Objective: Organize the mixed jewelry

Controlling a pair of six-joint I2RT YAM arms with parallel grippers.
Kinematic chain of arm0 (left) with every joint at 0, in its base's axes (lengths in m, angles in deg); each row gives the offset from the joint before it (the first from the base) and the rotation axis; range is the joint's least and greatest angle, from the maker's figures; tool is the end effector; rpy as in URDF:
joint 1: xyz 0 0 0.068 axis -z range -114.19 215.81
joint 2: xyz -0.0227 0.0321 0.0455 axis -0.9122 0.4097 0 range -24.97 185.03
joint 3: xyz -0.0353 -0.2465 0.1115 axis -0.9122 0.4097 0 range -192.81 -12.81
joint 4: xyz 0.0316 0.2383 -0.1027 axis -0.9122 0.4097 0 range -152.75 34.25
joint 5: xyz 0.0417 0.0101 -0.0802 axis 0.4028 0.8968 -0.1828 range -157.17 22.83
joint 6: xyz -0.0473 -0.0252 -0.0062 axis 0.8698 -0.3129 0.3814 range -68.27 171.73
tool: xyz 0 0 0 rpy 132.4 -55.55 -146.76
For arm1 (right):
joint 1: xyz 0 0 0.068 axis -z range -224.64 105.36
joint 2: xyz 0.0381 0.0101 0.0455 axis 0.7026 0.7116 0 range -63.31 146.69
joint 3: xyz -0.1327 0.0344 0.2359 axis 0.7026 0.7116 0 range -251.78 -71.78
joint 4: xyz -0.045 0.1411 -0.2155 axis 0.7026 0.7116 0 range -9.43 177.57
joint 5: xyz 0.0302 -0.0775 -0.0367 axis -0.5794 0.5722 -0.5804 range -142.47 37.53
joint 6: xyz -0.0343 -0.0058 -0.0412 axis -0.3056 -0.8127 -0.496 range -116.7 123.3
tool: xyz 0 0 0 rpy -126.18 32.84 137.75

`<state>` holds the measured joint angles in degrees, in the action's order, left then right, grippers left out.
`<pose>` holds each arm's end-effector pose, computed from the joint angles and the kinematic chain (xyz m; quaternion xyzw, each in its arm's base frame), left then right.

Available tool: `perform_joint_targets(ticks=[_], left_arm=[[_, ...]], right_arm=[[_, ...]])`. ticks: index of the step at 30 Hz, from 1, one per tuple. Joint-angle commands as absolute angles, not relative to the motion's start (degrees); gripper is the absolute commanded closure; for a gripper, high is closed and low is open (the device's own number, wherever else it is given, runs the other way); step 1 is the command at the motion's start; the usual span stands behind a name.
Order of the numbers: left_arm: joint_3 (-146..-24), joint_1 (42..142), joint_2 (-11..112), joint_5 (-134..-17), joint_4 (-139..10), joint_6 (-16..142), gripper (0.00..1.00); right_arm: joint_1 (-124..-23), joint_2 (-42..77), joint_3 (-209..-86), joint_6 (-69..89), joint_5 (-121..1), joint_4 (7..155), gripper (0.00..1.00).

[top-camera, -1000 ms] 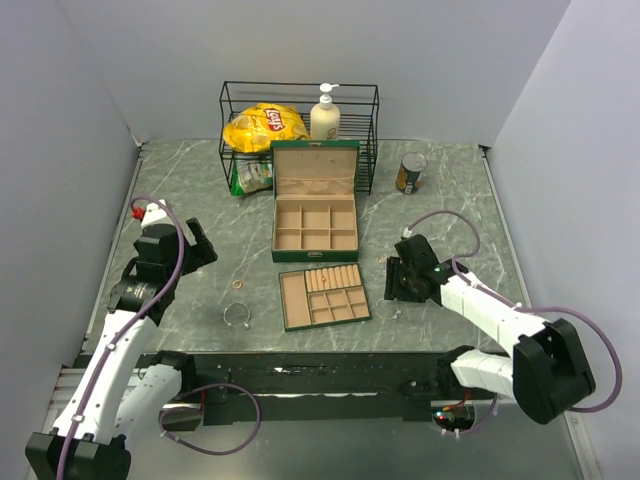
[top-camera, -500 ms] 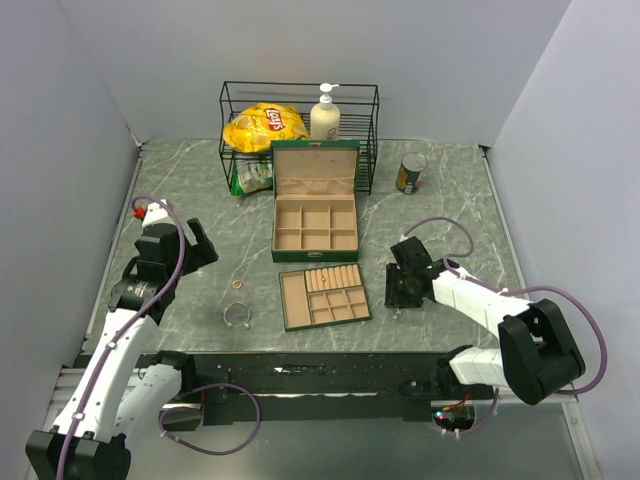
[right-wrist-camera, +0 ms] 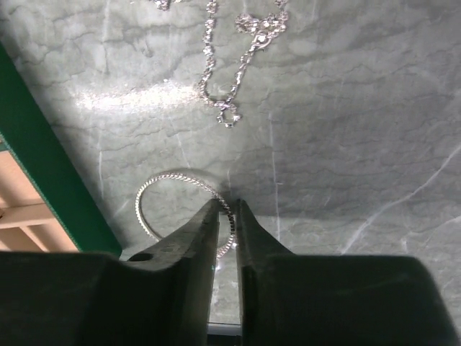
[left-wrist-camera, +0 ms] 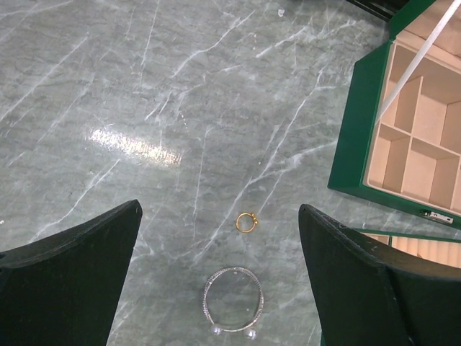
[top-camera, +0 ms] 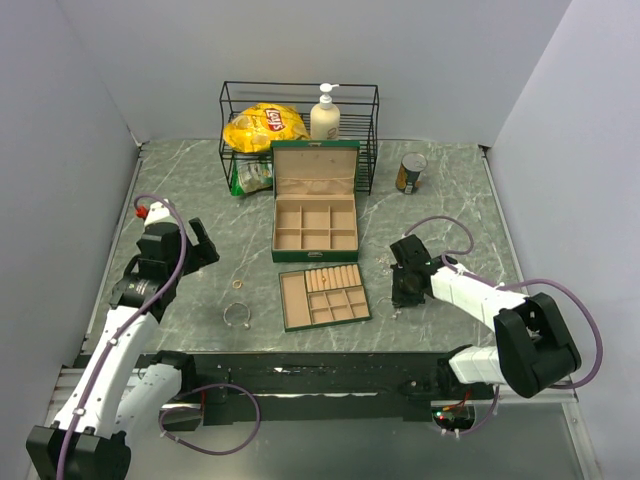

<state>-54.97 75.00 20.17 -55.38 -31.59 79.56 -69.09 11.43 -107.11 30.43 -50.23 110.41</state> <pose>0.1706 -0.0203 0.2867 -0.1898 0.8595 -0.0619 0.4706 0.1979 0.0886 0.1566 0.0265 0.9831 0.0610 0.1705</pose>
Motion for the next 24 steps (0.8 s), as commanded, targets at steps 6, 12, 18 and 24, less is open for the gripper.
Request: perform_joint_targets(ticks=[6,12,18,24], left_arm=[[-57.29,74.69,20.38,-56.54,-32.51,78.62,0.04],[-57.2,74.69,20.29,-56.54,-32.6,78.62,0.04],[-57.37,74.69,20.91,-56.8,-32.51,78.71,0.04],[-57.02,74.78,20.38,-58.03,-33.04,78.36,0.04]], right_arm=[[-69.07,12.37,-108.34,29.14,-52.12,109.13,0.95],[-69.25,7.98,-109.65,27.82,-52.12,110.97,1.0],[-69.07,1.74,-112.9,27.38,-51.69,113.96,0.99],[-69.07,1.2,-118.17,26.33,-51.86,114.58,0.99]])
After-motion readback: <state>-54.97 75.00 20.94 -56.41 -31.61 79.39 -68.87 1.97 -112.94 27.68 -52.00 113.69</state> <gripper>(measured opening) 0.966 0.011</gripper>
